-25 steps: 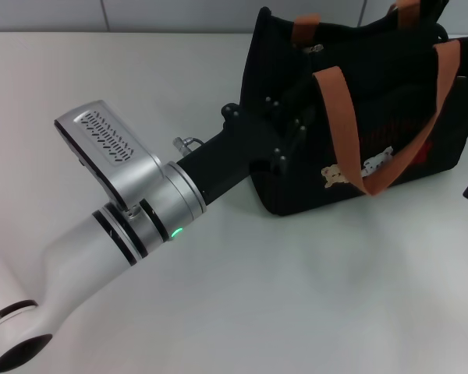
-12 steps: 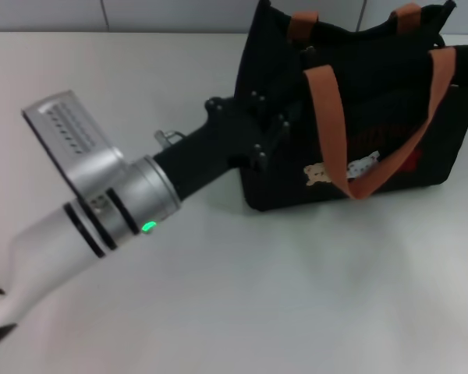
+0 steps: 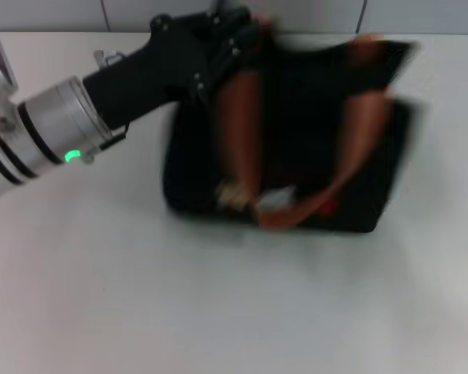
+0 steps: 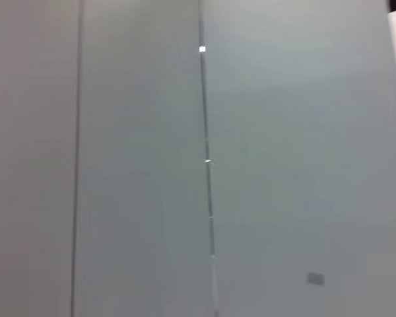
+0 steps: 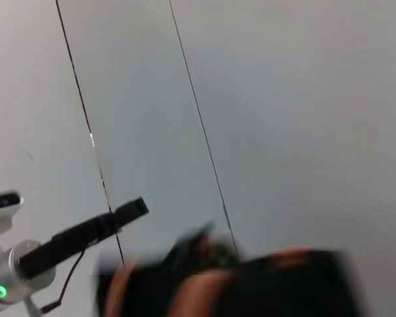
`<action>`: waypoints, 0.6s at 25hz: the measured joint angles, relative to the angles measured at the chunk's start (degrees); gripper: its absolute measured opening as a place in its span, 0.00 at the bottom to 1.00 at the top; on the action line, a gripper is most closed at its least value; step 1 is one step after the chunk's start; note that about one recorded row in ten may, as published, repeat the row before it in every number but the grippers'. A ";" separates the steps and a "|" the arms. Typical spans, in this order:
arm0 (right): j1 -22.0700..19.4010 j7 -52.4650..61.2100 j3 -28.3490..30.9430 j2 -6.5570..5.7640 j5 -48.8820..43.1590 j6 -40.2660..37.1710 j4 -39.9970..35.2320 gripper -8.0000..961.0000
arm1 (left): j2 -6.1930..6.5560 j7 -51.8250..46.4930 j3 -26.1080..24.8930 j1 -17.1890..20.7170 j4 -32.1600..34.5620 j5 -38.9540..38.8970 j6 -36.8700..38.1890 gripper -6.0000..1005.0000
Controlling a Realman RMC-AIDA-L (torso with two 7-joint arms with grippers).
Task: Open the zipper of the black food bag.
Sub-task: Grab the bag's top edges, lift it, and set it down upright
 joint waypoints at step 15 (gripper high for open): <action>0.32 0.08 0.00 -0.11 0.00 0.34 2.10 0.86 | 9.38 -2.33 -20.46 7.43 -22.44 21.59 -16.88 0.00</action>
